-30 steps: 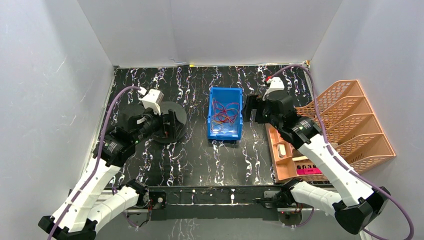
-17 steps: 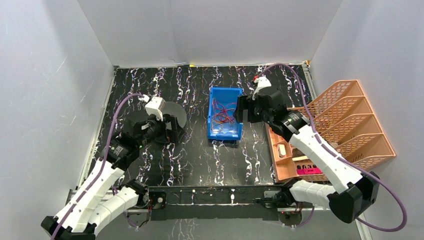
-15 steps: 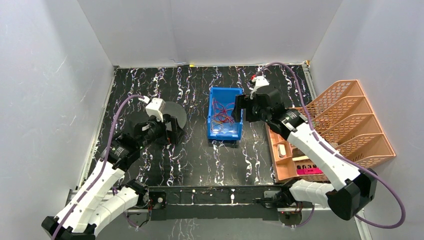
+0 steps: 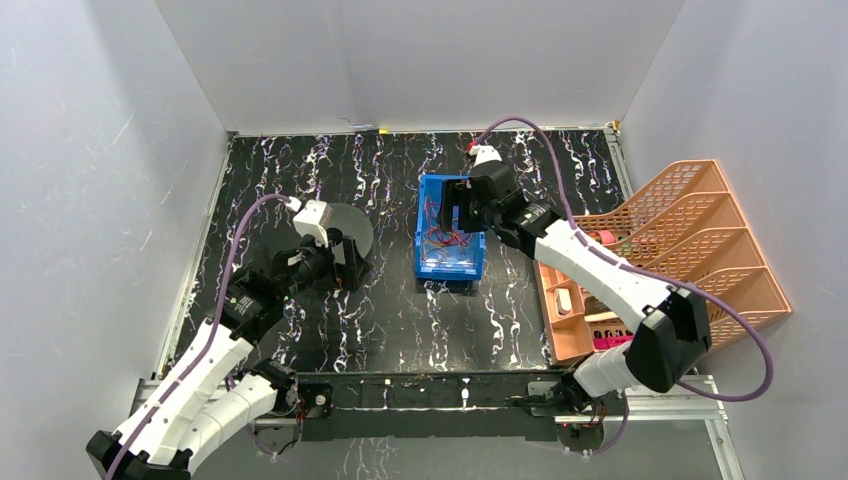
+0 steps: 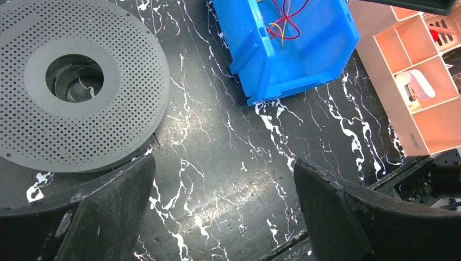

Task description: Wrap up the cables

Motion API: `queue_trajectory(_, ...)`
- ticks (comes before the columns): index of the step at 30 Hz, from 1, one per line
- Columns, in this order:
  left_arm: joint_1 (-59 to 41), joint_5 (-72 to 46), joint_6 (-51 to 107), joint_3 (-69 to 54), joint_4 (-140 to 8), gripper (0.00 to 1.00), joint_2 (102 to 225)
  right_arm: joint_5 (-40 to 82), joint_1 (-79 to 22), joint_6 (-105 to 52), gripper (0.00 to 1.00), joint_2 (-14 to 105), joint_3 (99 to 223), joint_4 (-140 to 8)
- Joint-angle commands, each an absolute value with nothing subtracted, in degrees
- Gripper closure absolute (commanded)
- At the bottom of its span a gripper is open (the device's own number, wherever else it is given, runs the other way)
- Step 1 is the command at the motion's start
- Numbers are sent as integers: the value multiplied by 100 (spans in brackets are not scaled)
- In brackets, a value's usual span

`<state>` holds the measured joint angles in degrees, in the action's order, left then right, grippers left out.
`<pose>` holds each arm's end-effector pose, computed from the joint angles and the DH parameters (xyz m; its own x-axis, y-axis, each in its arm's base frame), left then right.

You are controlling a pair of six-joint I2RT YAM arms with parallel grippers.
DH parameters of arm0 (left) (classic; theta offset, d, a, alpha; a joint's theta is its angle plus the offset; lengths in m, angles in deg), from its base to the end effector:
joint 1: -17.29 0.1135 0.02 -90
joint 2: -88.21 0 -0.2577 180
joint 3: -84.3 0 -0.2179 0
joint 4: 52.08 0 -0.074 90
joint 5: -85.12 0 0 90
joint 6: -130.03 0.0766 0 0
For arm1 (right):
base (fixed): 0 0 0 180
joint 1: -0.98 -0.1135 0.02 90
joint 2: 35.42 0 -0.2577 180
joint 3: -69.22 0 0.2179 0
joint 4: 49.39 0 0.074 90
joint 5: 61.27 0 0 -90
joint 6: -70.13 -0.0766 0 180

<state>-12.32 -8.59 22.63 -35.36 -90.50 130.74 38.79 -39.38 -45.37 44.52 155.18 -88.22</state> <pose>0.1526 -0.0924 0.3014 -0.4552 -0.0845 -0.8864 0.4292 0.8513 -0.3016 0.2504 0.1953 0.3091 -0.5990 0.0472 -0.7993 -0.2968 0.9141 0.2764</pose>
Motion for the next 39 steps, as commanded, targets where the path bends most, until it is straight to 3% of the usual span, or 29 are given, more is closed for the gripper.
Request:
queue_trajectory(1, -1257, -996, 2224, -3615, -8925, 2, 12903, 4387, -3959, -5101, 20, 4783, 15831, -8169)
queue_trajectory(7, -1259, -915, 2270, -3618, -8940, 2, 12834, 5032, -3975, -5852, 30, 5305, 15917, -7887)
queue_trajectory(30, -1259, -978, 2391, -3623, -9005, 2, 12631, 6414, -3960, -7586, 40, 6564, 16006, -7592)
queue_trajectory(36, -1257, -976, 2413, -3617, -9039, 2, 12627, 6531, -3955, -7546, 53, 6770, 16141, -7460)
queue_trajectory(39, -1253, -938, 2428, -3613, -9054, 2, 12619, 6572, -3952, -7513, 74, 6765, 16142, -7391)
